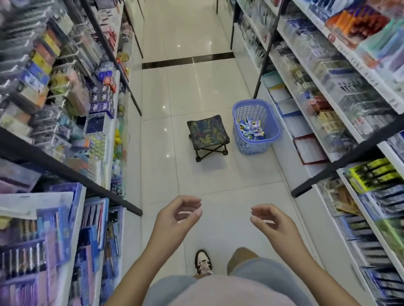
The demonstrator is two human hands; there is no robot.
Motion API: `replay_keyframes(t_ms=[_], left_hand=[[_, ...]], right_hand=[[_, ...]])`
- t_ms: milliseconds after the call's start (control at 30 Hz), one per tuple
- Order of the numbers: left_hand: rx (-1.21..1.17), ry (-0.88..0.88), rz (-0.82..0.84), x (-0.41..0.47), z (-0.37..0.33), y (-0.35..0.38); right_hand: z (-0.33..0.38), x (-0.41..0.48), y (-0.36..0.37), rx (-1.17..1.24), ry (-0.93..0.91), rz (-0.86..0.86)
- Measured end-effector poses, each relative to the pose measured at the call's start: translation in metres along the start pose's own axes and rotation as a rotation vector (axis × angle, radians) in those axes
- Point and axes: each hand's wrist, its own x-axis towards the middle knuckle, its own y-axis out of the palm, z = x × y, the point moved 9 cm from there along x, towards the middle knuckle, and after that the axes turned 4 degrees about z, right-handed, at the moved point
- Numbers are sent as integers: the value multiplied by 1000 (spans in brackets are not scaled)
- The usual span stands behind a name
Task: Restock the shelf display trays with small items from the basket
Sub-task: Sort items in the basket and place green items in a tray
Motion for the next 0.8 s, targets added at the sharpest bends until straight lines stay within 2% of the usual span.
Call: replay_keyframes(t_ms=[267,567,800], left_hand=[[14,-22,33,120,-30,-17],[32,-59,-152,229,-35,-79],[14,-78,-140,329,-48,-95]], right_hand=[[19,99,-7,14,49,-63],[112,274,29,12,-85,84],[157,379,34,10,-119,88]])
